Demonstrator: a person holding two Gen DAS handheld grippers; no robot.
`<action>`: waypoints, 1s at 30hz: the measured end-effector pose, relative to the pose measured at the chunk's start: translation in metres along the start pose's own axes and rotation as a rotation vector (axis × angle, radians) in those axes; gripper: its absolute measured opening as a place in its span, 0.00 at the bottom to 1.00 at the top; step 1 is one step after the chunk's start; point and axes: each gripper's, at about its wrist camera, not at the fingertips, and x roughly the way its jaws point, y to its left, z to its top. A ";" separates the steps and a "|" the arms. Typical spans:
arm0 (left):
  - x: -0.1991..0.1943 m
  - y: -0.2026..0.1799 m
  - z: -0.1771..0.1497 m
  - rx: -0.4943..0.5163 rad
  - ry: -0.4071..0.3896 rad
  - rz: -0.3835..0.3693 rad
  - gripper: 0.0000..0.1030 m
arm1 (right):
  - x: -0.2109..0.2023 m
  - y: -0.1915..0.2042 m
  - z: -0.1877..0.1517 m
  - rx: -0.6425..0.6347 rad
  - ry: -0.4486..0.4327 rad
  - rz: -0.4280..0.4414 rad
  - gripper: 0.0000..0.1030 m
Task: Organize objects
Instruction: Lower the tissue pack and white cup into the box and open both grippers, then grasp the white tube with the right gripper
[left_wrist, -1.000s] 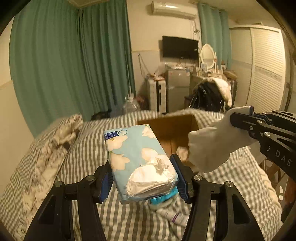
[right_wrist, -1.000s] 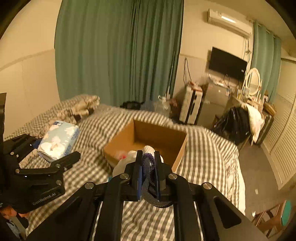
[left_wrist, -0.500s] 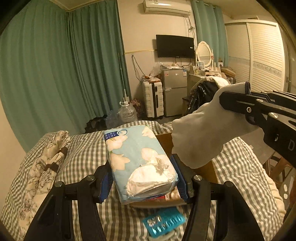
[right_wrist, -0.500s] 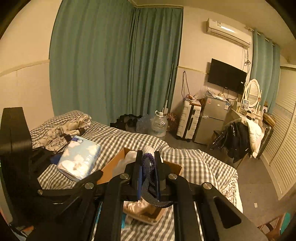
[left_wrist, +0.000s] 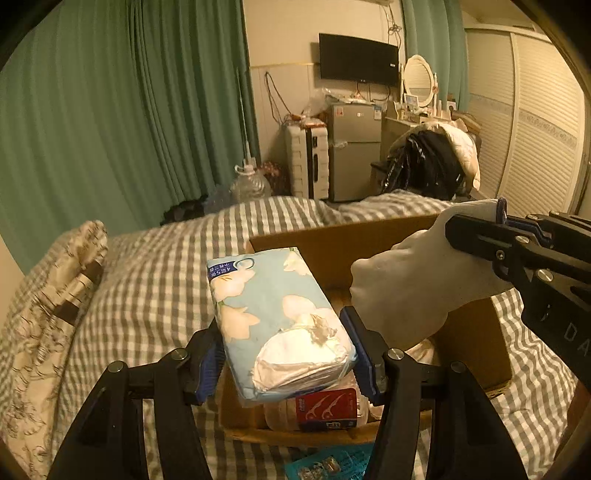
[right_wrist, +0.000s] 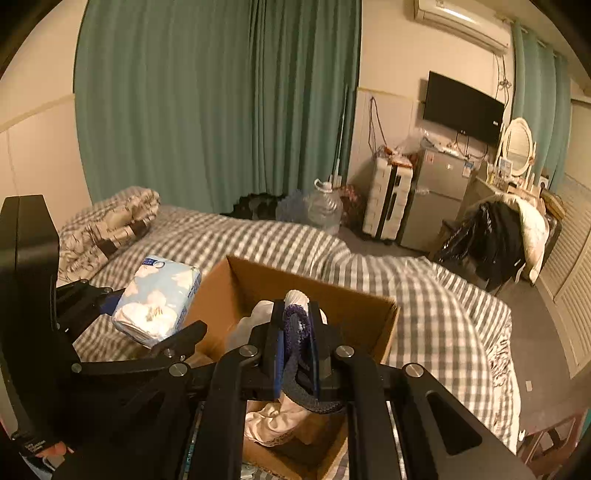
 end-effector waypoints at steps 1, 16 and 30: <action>0.003 0.000 -0.002 -0.004 0.009 -0.015 0.61 | 0.004 0.000 -0.002 0.003 0.007 -0.002 0.12; -0.095 0.011 0.014 -0.055 -0.089 0.007 0.98 | -0.100 -0.007 0.011 0.055 -0.108 -0.102 0.76; -0.222 0.023 -0.027 -0.103 -0.208 0.049 1.00 | -0.247 0.039 -0.018 0.010 -0.191 -0.154 0.96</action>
